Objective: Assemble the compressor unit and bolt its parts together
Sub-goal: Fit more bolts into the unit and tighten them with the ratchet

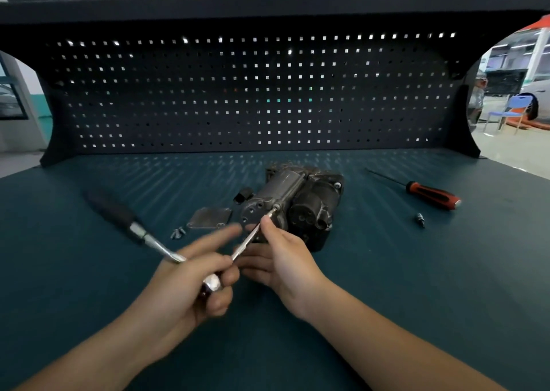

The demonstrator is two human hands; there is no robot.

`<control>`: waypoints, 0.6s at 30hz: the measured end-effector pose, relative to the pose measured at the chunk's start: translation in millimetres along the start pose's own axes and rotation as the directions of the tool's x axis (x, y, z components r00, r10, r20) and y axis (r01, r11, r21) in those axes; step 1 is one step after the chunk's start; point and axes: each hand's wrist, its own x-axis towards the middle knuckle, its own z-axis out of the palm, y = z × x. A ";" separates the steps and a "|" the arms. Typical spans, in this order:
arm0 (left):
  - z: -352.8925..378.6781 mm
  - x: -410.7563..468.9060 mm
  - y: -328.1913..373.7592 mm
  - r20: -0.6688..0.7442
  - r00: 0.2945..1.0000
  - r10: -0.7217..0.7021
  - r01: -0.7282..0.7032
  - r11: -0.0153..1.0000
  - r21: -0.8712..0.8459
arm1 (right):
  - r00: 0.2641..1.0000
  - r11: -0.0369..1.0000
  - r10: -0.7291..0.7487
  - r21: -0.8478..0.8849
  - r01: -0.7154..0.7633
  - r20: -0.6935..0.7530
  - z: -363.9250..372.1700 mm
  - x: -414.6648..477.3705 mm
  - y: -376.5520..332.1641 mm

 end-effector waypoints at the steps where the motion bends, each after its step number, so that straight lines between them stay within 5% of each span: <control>1: 0.3 -0.6 -1.5 -0.027 0.994 0.104 -0.097 0.978 0.187 | 1.000 1.000 0.008 0.009 -0.008 -0.003 0.4 -0.1 -0.2; 5: -10.1 1.7 -8.4 0.154 0.930 0.335 -0.335 0.593 0.732 | 0.998 0.998 0.067 -0.002 -0.067 -0.014 0.3 -1.1 -1.0; 7: -17.4 1.2 -7.5 0.239 0.906 0.350 -0.373 0.393 0.840 | 0.997 0.997 0.077 -0.012 -0.077 -0.023 -0.3 -1.5 -2.0; 8: -21.2 2.2 -8.3 0.252 0.906 0.340 -0.379 0.387 0.840 | 0.997 0.997 0.077 -0.013 -0.077 -0.027 -0.5 -1.2 -2.2; 10: -19.9 2.9 -10.0 0.168 0.939 0.299 -0.320 0.589 0.742 | 0.996 0.996 0.084 -0.007 -0.084 -0.026 -0.5 -0.8 -2.1; 12: -20.6 4.3 -12.7 0.029 0.996 0.087 -0.092 0.957 0.277 | 0.996 0.996 0.093 0.006 -0.093 -0.014 -0.1 -0.1 -2.2; 13: -19.1 4.4 -13.3 0.056 0.997 -0.054 0.059 0.995 -0.082 | 0.995 0.995 0.097 0.006 -0.097 -0.007 -0.2 0.6 -2.1; 15: -15.7 2.3 -9.9 0.186 0.974 -0.131 0.207 0.852 -0.481 | 0.995 0.995 0.101 0.001 -0.101 -0.008 -0.3 0.7 -2.0; 18: -13.6 4.8 -11.1 0.137 0.985 -0.106 0.148 0.927 -0.344 | 0.995 0.996 0.094 0.011 -0.093 -0.017 -1.2 0.8 -1.7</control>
